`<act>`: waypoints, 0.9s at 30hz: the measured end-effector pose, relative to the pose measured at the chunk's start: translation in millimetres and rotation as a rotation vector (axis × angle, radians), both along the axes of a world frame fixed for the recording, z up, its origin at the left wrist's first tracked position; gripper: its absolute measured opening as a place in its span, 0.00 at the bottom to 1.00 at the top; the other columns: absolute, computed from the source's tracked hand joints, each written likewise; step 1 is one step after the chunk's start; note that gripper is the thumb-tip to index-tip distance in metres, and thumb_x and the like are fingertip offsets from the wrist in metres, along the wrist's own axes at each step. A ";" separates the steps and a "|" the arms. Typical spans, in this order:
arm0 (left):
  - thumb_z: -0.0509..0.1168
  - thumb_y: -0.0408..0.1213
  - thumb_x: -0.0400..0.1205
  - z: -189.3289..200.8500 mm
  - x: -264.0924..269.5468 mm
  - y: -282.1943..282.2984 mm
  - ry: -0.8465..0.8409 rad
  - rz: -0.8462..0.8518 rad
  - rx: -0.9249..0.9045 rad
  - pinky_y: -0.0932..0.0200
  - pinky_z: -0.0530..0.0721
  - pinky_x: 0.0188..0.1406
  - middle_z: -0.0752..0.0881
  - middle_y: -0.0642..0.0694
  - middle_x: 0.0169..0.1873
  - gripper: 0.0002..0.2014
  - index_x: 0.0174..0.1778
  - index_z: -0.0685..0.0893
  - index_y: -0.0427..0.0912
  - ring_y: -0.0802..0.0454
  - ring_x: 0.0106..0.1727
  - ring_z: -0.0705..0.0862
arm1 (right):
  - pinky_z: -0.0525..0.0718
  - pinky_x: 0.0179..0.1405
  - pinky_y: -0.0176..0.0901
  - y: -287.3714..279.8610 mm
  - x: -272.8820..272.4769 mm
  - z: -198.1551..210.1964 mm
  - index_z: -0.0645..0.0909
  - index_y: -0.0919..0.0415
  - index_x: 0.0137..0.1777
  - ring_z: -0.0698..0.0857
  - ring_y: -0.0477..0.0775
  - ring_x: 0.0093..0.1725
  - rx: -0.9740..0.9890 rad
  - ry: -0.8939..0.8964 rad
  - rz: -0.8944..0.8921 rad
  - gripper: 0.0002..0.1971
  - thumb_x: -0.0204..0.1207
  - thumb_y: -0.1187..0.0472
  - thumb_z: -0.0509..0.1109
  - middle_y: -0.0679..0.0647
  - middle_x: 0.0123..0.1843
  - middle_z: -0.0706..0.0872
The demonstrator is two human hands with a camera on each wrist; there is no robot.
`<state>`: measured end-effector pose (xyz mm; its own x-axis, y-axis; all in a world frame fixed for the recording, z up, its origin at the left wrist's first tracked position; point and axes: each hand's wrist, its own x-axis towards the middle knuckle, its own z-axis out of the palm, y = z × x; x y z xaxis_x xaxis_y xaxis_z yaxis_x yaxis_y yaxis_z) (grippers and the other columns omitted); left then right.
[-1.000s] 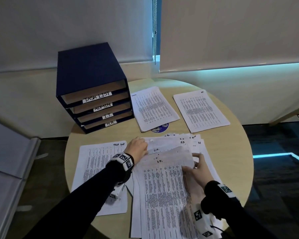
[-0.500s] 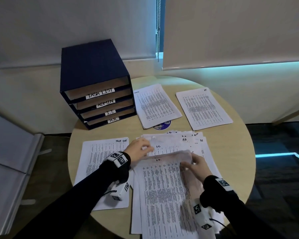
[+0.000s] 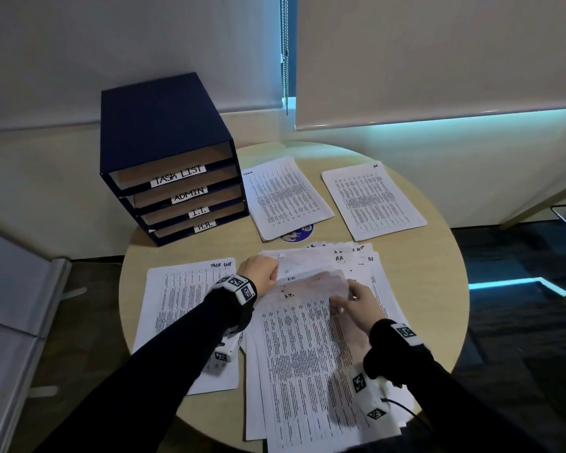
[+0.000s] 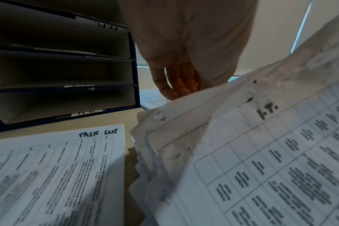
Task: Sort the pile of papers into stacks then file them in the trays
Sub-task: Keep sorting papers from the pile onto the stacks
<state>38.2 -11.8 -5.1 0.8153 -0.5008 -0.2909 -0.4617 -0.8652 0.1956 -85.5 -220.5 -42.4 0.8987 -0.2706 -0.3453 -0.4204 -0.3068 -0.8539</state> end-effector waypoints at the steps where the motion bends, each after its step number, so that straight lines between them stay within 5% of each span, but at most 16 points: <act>1: 0.65 0.32 0.78 0.1 -0.3 0.2 -0.024 -0.022 0.017 0.55 0.80 0.44 0.86 0.46 0.43 0.08 0.36 0.78 0.48 0.44 0.46 0.84 | 0.83 0.56 0.59 0.9 0.0 2.1 0.83 0.60 0.51 0.85 0.61 0.51 -0.001 0.002 0.002 0.09 0.72 0.61 0.75 0.58 0.48 0.88; 6: 0.63 0.37 0.85 1.8 -3.0 1.9 -0.150 -0.147 0.110 0.49 0.83 0.50 0.85 0.42 0.45 0.06 0.46 0.81 0.39 0.41 0.49 0.84 | 0.83 0.48 0.56 0.6 -0.1 7.3 0.72 0.53 0.47 0.84 0.64 0.43 -0.004 -0.017 -0.070 0.15 0.70 0.65 0.77 0.60 0.43 0.86; 9: 0.59 0.38 0.87 4.3 -7.0 3.9 -0.204 -0.175 0.088 0.50 0.81 0.50 0.84 0.43 0.48 0.09 0.50 0.83 0.38 0.41 0.51 0.83 | 0.84 0.52 0.60 0.9 -0.2 8.7 0.67 0.49 0.58 0.86 0.67 0.48 0.011 0.003 -0.116 0.25 0.69 0.66 0.77 0.66 0.47 0.86; 14: 0.64 0.41 0.85 5.7 -15.9 10.0 -0.222 -0.108 -0.205 0.52 0.82 0.55 0.85 0.52 0.51 0.09 0.55 0.89 0.49 0.50 0.52 0.82 | 0.83 0.50 0.57 -1.6 2.4 4.9 0.78 0.67 0.45 0.84 0.69 0.47 -0.099 0.016 -0.029 0.11 0.70 0.64 0.76 0.67 0.44 0.85; 17: 0.68 0.45 0.82 12.3 -13.8 9.6 -0.042 -0.019 -0.319 0.54 0.81 0.56 0.86 0.54 0.50 0.08 0.51 0.90 0.50 0.53 0.50 0.83 | 0.75 0.49 0.41 -0.1 2.1 11.0 0.78 0.61 0.41 0.74 0.57 0.51 -0.169 -0.011 -0.047 0.07 0.73 0.63 0.74 0.57 0.48 0.74; 19: 0.70 0.45 0.80 17.9 -9.3 8.2 0.140 0.024 -0.399 0.61 0.82 0.51 0.89 0.50 0.49 0.08 0.49 0.91 0.46 0.56 0.44 0.83 | 0.69 0.64 0.47 -1.2 1.9 9.6 0.82 0.65 0.54 0.66 0.55 0.63 -0.226 -0.028 -0.062 0.12 0.73 0.62 0.74 0.55 0.59 0.69; 21: 0.71 0.45 0.79 23.3 -7.6 7.3 0.266 0.019 -0.440 0.75 0.77 0.39 0.89 0.48 0.48 0.11 0.48 0.91 0.41 0.65 0.37 0.81 | 0.68 0.68 0.52 -1.7 2.0 7.4 0.81 0.67 0.61 0.68 0.56 0.66 -0.219 -0.042 -0.044 0.18 0.73 0.60 0.75 0.54 0.63 0.71; 24: 0.68 0.48 0.82 20.8 -3.8 6.1 0.349 0.078 -0.417 0.70 0.77 0.39 0.88 0.47 0.52 0.13 0.48 0.91 0.42 0.62 0.38 0.83 | 0.76 0.64 0.54 -0.8 -2.4 5.3 0.80 0.68 0.64 0.79 0.54 0.54 -0.077 -0.058 -0.039 0.21 0.73 0.61 0.75 0.54 0.52 0.81; 27: 0.57 0.45 0.87 9.1 2.9 6.1 0.347 0.238 -0.359 0.61 0.82 0.47 0.85 0.44 0.58 0.15 0.58 0.86 0.44 0.53 0.45 0.85 | 0.77 0.56 0.54 -0.2 -11.4 13.0 0.83 0.72 0.50 0.81 0.52 0.47 0.036 -0.090 0.005 0.15 0.69 0.60 0.77 0.62 0.41 0.84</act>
